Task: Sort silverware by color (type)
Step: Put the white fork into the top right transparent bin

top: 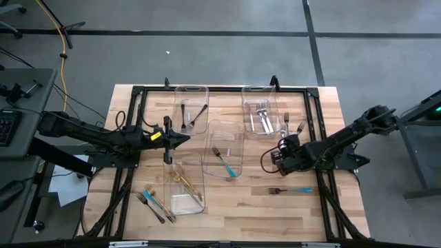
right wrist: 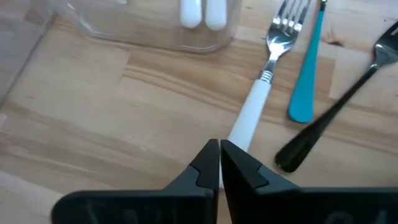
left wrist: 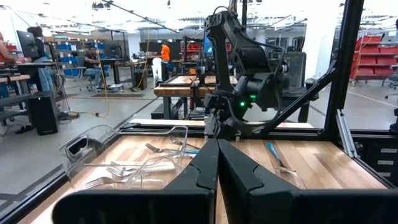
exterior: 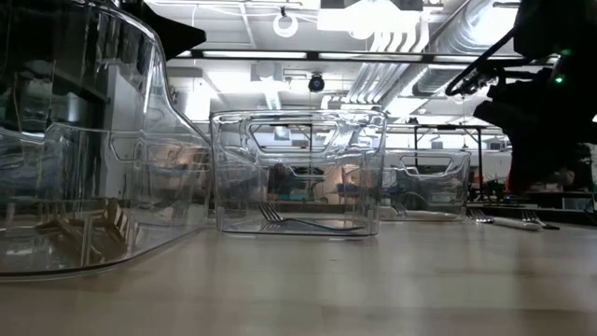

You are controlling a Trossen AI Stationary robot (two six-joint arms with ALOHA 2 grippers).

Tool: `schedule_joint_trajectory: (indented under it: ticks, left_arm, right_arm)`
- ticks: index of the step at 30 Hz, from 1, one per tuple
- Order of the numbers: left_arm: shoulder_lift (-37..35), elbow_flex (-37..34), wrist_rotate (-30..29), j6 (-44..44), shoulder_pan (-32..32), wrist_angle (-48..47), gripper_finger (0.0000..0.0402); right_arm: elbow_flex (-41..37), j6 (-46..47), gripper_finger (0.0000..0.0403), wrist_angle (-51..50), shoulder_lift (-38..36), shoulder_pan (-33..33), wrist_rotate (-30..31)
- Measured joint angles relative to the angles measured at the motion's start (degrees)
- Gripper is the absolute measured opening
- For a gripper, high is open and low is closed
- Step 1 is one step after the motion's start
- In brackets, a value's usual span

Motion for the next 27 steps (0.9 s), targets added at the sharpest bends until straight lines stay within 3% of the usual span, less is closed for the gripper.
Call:
schedule_joint_trajectory:
  ticks: [4, 16, 27]
  left_arm:
    - [-0.01, 0.00, 0.00, 0.00, 0.00, 0.01, 0.0001]
    - [0.00, 0.00, 0.00, 0.04, 0.00, 0.07, 0.0001]
    - [-0.02, 0.00, 0.00, 0.04, 0.01, 0.10, 0.0001]
  right_arm:
    - [-2.35, 1.30, 0.0036, 2.07, 0.00, 0.00, 0.02]
    - [-6.16, 4.00, 0.0176, 6.13, 0.79, -1.29, -0.40]
    - [-5.79, 4.02, 0.0190, 10.14, 10.00, -4.90, -1.33]
